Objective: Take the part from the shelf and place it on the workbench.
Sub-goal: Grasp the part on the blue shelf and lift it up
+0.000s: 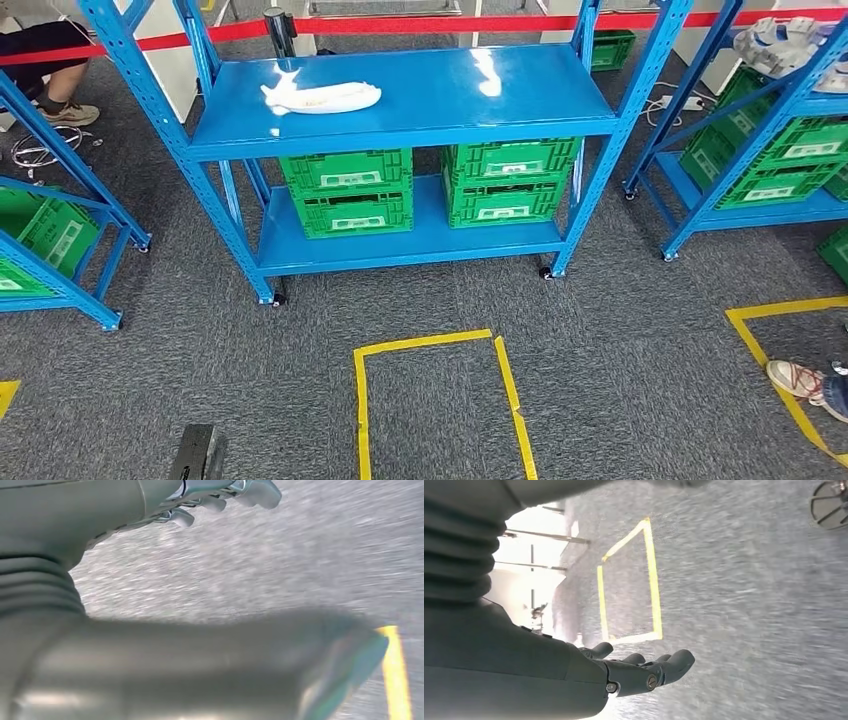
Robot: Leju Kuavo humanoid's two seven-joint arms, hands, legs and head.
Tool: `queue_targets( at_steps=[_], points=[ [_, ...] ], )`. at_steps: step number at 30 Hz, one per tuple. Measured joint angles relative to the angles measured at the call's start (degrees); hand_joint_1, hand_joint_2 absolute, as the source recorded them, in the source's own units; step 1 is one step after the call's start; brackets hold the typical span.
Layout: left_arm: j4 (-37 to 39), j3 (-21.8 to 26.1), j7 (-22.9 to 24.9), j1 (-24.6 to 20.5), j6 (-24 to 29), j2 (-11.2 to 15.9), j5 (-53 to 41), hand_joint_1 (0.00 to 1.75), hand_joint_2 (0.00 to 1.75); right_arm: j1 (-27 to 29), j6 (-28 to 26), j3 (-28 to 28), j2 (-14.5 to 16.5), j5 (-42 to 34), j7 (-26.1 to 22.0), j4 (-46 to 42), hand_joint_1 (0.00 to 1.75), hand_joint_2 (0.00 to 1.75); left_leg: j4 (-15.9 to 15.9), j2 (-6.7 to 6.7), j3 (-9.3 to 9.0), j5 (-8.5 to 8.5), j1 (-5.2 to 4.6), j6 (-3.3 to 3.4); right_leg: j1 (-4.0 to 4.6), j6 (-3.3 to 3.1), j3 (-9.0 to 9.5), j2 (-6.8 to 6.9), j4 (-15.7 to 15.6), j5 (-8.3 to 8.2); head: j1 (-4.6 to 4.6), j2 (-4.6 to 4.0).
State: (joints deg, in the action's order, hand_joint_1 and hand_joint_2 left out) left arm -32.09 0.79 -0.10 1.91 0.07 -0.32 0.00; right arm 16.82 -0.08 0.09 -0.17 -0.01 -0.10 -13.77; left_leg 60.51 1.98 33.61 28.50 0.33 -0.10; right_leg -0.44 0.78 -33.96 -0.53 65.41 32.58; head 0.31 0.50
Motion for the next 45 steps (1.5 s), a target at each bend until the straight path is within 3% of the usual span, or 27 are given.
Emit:
queue_targets(
  at_steps=[2,4,7,14,22,29,41,42,45],
  points=[
    [2.17,0.00,0.11,2.23,0.00,-0.02,0.00,0.00,1.75,-2.58,0.01,0.01,0.02,0.01,-0.14,-1.91,0.00,1.75,-0.12,-0.45,-0.43,0.61,-0.13,-0.52,0.18,-0.48,1.65,0.25,-4.53,-2.28,-0.02,0.00],
    [4.82,-0.01,0.23,4.73,-0.01,-0.06,0.01,0.00,1.75,-5.02,0.04,0.02,0.19,0.01,-0.22,-4.48,0.00,1.75,-0.32,-0.81,-0.93,0.86,-0.27,-0.39,0.27,-0.86,1.80,0.04,-5.25,-2.30,-0.16,0.00],
    [6.69,-0.02,0.27,7.11,-0.01,-0.08,0.02,0.00,1.75,-7.36,0.05,0.01,0.30,0.05,-0.14,-6.20,0.00,1.75,-0.72,-0.71,-1.54,0.73,-0.33,-0.06,0.33,-1.11,1.81,0.19,-5.53,-2.24,-0.34,0.00],
    [8.00,-0.01,0.10,7.31,-0.01,0.13,0.02,0.00,1.75,-7.66,0.06,-0.01,0.28,0.01,-0.05,-7.17,0.00,1.75,-1.49,-0.76,-2.29,0.88,-0.33,-0.73,0.39,-1.77,2.42,0.19,-5.53,-1.83,-0.38,0.00],
    [8.58,0.46,0.03,7.08,0.00,0.09,-0.23,0.00,1.75,-8.14,0.04,-0.06,-0.05,0.10,-0.16,-8.15,0.00,1.75,-1.57,-0.85,-2.20,1.02,-0.33,-1.18,0.37,-1.82,2.71,0.15,-5.64,-1.70,-0.36,0.00],
    [9.73,6.93,-2.05,5.46,0.71,-0.09,-7.35,0.00,1.75,-10.56,0.58,-2.76,-0.74,3.47,-2.59,-12.62,0.00,1.75,-1.56,-0.89,-2.53,1.05,-0.34,-1.18,0.35,-1.72,2.94,0.10,-5.86,-1.79,-0.36,0.00],
    [12.27,21.99,-7.46,2.05,2.24,-1.25,-23.35,0.00,1.75,-14.06,1.62,-9.04,-2.01,11.12,-8.13,-19.69,0.00,1.75,-1.53,-0.89,-2.71,1.02,-0.34,-1.19,0.34,-1.67,3.04,0.10,-5.98,-1.86,-0.36,0.00],
    [12.48,23.30,-7.99,1.72,2.34,-1.34,-24.67,0.00,1.75,-14.36,1.68,-9.57,-2.14,11.79,-8.61,-20.16,0.00,1.31,-1.53,-0.89,-2.71,1.02,-0.34,-1.19,0.34,-1.67,3.04,0.09,-5.98,-1.86,-0.36,0.00],
    [13.17,27.24,-9.63,0.72,2.59,-1.64,-28.55,0.00,0.44,-15.30,1.77,-11.19,-2.61,13.84,-10.12,-21.57,0.00,0.00,-1.53,-0.89,-2.73,1.02,-0.34,-1.19,0.34,-1.67,3.05,0.09,-5.98,-1.86,-0.36,0.00]
  ],
)
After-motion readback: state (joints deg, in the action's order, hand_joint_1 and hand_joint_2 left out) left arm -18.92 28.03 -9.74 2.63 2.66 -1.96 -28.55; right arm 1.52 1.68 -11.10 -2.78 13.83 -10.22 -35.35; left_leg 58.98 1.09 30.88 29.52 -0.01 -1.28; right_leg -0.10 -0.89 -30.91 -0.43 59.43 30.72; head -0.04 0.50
